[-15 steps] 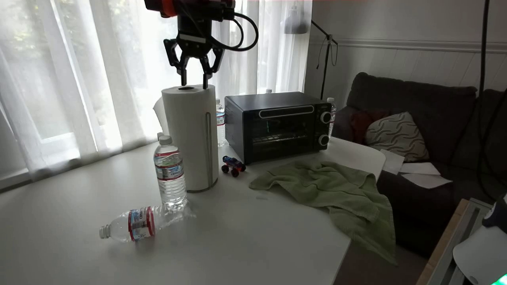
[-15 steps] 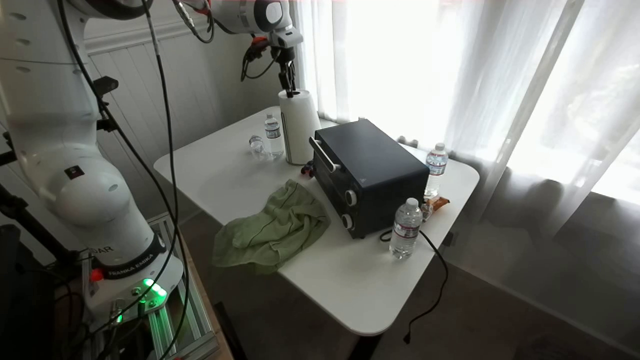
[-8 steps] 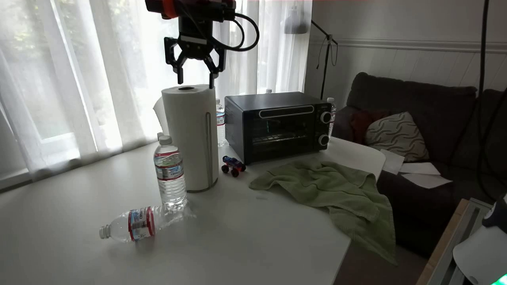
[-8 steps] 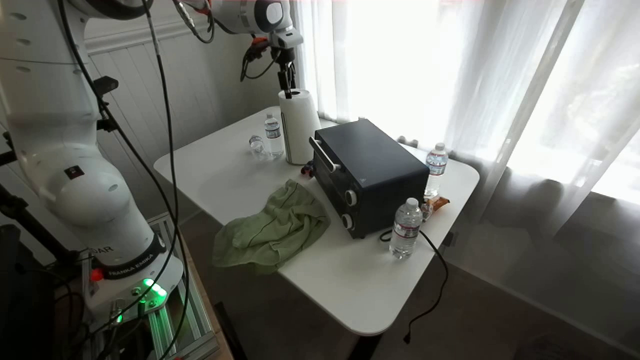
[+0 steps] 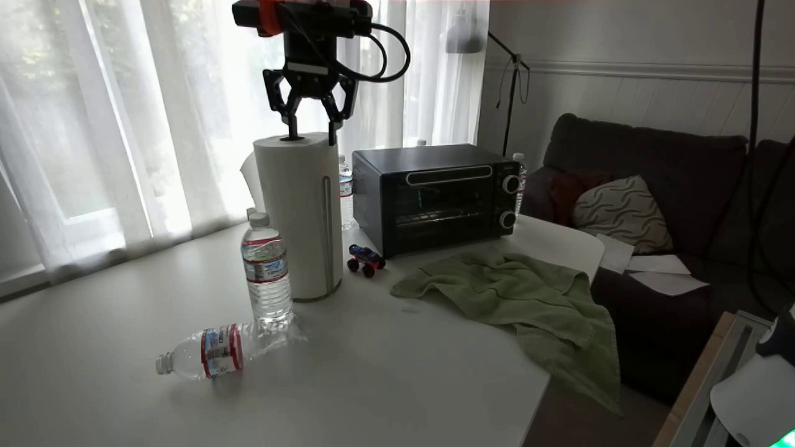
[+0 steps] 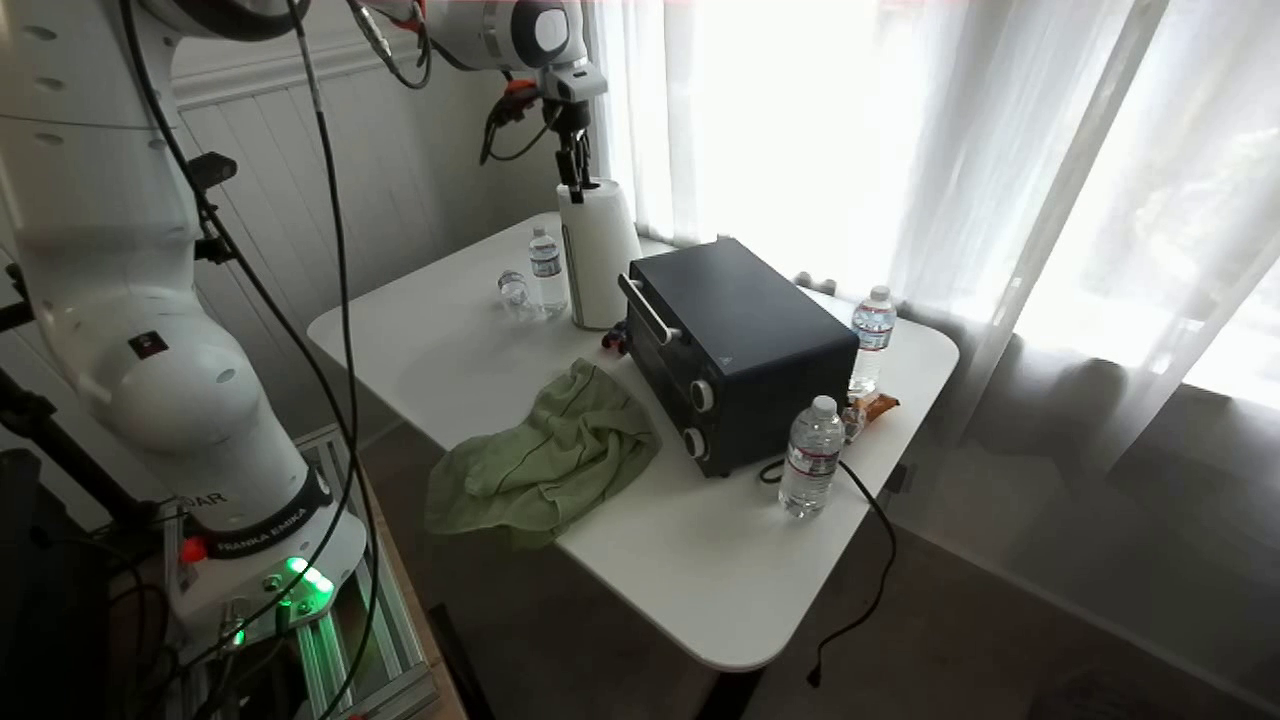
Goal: Remove the paper towel roll from the holder and put it on the table
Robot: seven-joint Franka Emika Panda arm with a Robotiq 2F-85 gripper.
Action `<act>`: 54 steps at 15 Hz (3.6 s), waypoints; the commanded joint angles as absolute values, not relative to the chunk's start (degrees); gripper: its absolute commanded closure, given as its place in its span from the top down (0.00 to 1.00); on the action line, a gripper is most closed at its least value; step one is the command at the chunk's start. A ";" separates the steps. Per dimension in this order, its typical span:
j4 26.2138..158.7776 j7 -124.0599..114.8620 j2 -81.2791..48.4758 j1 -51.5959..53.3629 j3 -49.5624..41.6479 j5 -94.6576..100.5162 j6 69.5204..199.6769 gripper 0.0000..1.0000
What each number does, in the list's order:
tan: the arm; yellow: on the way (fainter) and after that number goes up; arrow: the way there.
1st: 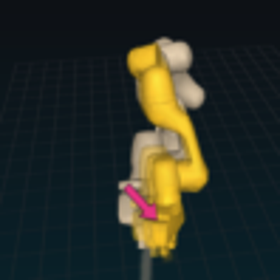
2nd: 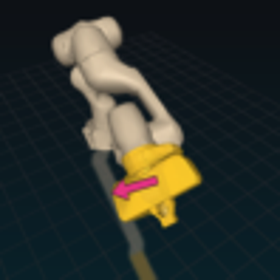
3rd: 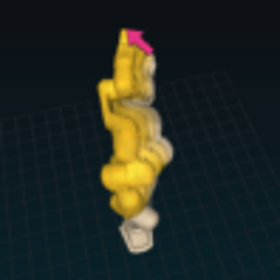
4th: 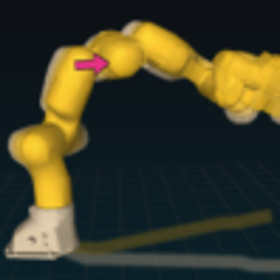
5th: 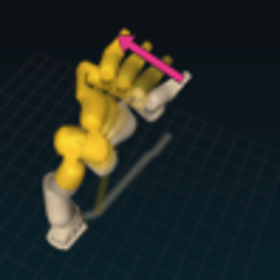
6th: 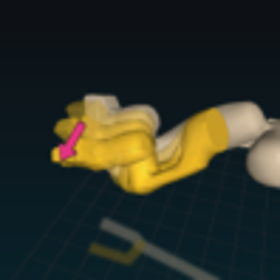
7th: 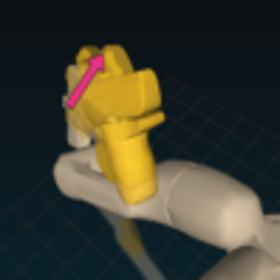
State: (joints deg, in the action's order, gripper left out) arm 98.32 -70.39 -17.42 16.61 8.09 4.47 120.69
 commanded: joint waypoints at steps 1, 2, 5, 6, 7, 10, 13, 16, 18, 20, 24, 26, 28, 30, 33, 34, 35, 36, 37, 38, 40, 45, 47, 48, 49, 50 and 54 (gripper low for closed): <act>97.53 -70.62 -17.60 16.72 7.92 3.27 119.46 0.65; 97.40 -70.66 -17.72 16.78 7.91 3.40 119.31 0.65; 97.19 -70.65 -17.95 16.83 7.94 3.40 119.27 0.63; 97.11 -70.58 -18.05 16.82 7.96 3.34 119.24 0.63; 97.01 -70.60 -18.22 16.86 7.94 3.43 119.23 0.63; 96.85 -70.55 -18.35 16.89 7.96 3.43 119.32 0.58; 96.58 -70.55 -18.40 16.94 7.95 3.53 119.38 0.29; 96.30 -70.56 -18.72 17.00 7.92 3.65 119.22 0.09; 96.22 -70.54 -18.81 17.02 7.93 3.64 119.21 0.00; 96.14 -70.50 -18.76 17.06 7.96 3.61 119.10 0.03; 96.58 -70.79 -16.62 17.22 8.04 3.84 118.80 0.02; 96.79 -70.97 -15.27 17.24 8.05 4.03 118.94 0.02; 96.77 -70.93 -14.05 17.20 8.20 3.97 118.47 0.02; 96.54 -71.17 -12.78 17.25 8.38 4.26 117.32 0.02; 95.90 -70.62 -8.91 17.48 9.48 3.57 112.74 0.02; 95.50 -70.68 -7.27 17.62 9.94 3.60 110.87 0.02; 94.76 -70.69 -5.32 17.82 10.54 3.64 108.44 0.02; 93.78 -70.83 -4.01 18.07 11.11 4.14 106.62 0.02; 92.48 -71.10 -2.75 18.27 11.75 4.72 104.85 0.02; 91.02 -71.78 -1.55 18.51 12.47 5.56 103.03 0.02; 86.96 -72.81 0.40 18.88 14.13 7.34 98.89 0.02; 77.65 -72.66 0.60 19.81 19.10 13.10 94.33 0.02; 75.09 -72.25 -0.98 20.46 20.95 16.37 94.80 0.02; 74.13 -72.15 -1.99 20.81 21.60 17.52 95.04 0.02; 73.57 -71.15 -3.06 21.21 22.04 17.63 95.61 0.02; 72.38 -69.81 -4.47 21.82 22.52 18.22 95.29 0.02; 67.92 -65.22 -12.36 24.78 22.23 19.20 95.96 0.02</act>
State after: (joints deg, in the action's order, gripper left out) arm 74.41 -68.46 -5.46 22.48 22.44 17.13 96.29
